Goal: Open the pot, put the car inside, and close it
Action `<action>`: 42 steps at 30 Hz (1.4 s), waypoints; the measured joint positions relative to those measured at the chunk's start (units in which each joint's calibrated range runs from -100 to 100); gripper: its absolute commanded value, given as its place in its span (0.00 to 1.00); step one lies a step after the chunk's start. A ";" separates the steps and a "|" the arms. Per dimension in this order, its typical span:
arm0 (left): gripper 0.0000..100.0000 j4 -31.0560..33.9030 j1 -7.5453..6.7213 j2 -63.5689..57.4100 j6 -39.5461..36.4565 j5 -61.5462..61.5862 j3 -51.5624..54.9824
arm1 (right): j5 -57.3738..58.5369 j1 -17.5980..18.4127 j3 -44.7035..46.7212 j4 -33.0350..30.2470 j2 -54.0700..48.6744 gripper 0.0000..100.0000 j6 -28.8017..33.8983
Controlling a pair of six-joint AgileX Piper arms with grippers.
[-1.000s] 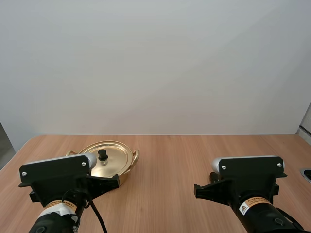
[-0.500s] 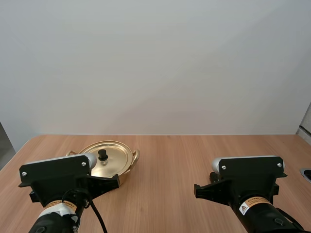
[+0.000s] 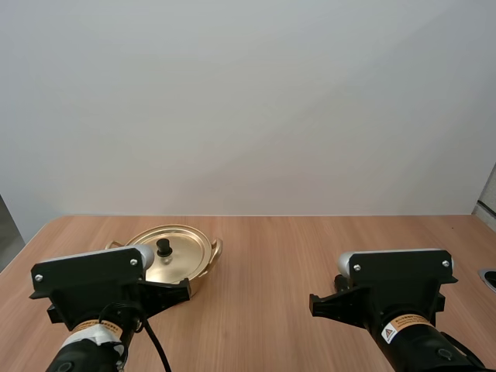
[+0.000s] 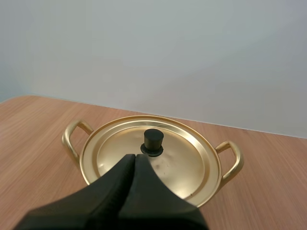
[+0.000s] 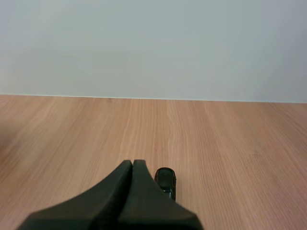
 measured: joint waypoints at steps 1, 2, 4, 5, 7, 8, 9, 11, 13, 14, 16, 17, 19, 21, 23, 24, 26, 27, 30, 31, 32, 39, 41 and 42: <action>0.00 0.00 0.00 0.00 0.00 0.00 0.00 | 0.00 0.00 0.00 0.24 0.00 0.00 0.00; 0.00 0.00 0.00 0.00 0.00 0.00 0.00 | 0.00 0.00 0.00 0.50 0.00 0.00 0.12; 0.00 0.00 0.00 0.00 0.00 0.00 0.00 | 0.00 0.00 0.00 1.84 0.00 0.00 0.42; 0.00 0.00 0.00 0.00 0.00 -0.41 0.00 | 0.00 0.00 0.00 2.89 0.00 0.00 0.42; 0.00 0.93 0.00 0.00 0.70 -2.51 0.00 | -0.39 0.00 0.00 3.91 0.00 0.00 0.12; 0.00 1.83 0.00 0.00 1.56 -4.21 0.00 | -1.45 0.00 0.00 4.04 0.00 0.00 -0.01; 0.00 2.32 0.00 0.00 2.67 -6.29 0.00 | -3.04 0.00 0.00 4.04 0.00 0.00 -0.01; 0.00 2.59 0.00 0.00 5.68 -11.32 0.00 | -7.52 0.00 0.00 2.59 0.00 0.00 -0.01; 0.00 2.59 0.00 0.00 8.48 -16.03 -0.28 | -12.56 0.00 0.00 -0.16 0.00 0.00 -0.01; 0.00 2.59 0.00 0.00 10.04 -18.74 -0.93 | -15.31 0.00 0.00 -1.91 0.00 0.00 -0.01; 0.00 2.59 0.00 0.00 13.15 -24.21 -3.49 | -20.28 0.00 0.00 -5.18 0.00 0.00 -0.01; 0.00 2.09 0.00 0.00 14.37 -25.99 -5.02 | -22.79 0.00 -0.11 -6.59 0.00 0.00 -0.01; 0.00 1.12 0.00 0.00 16.93 -27.53 -7.61 | -25.77 0.00 -1.29 -10.20 0.00 0.00 -0.01; 0.00 -0.84 0.00 0.00 18.67 -28.09 -11.12 | -27.32 0.00 -4.09 -13.59 0.00 0.00 -0.01; 0.00 -2.08 -0.08 0.00 19.02 -27.45 -12.77 | -27.32 0.00 -5.17 -14.10 0.00 0.00 -0.01; 0.00 -2.76 -0.08 0.00 19.13 -26.77 -13.67 | -26.88 0.00 -7.47 -15.78 0.00 0.00 -0.01; 0.00 -3.88 -0.08 0.00 18.90 -23.67 -15.88 | -23.25 0.00 -11.75 -16.54 0.00 0.00 0.42; 0.00 -3.88 -0.08 0.00 18.21 -21.12 -16.39 | -21.64 0.00 -13.53 -16.54 0.00 0.00 0.42; 0.00 -3.04 -0.08 3.25 13.79 -9.68 -19.79 | -10.63 0.00 -20.91 -12.62 0.00 0.00 0.11; 0.00 -3.39 -0.08 4.94 13.44 -6.82 -21.03 | -8.54 0.00 -21.98 -11.08 0.30 0.00 -0.01; 0.00 -3.79 -0.08 6.45 13.44 -4.89 -21.97 | -5.56 0.00 -22.89 -9.96 0.87 0.00 -0.30; 0.00 -6.14 0.07 19.96 19.47 13.98 -34.29 | 13.23 0.00 -23.59 -2.41 6.64 0.00 -7.71; 0.00 -7.02 0.07 23.55 20.44 18.76 -38.10 | 17.70 0.00 -23.70 0.19 8.33 0.00 -10.51; 0.00 -7.64 0.07 25.53 20.85 21.50 -40.20 | 19.50 0.00 -23.84 1.40 8.94 0.00 -12.02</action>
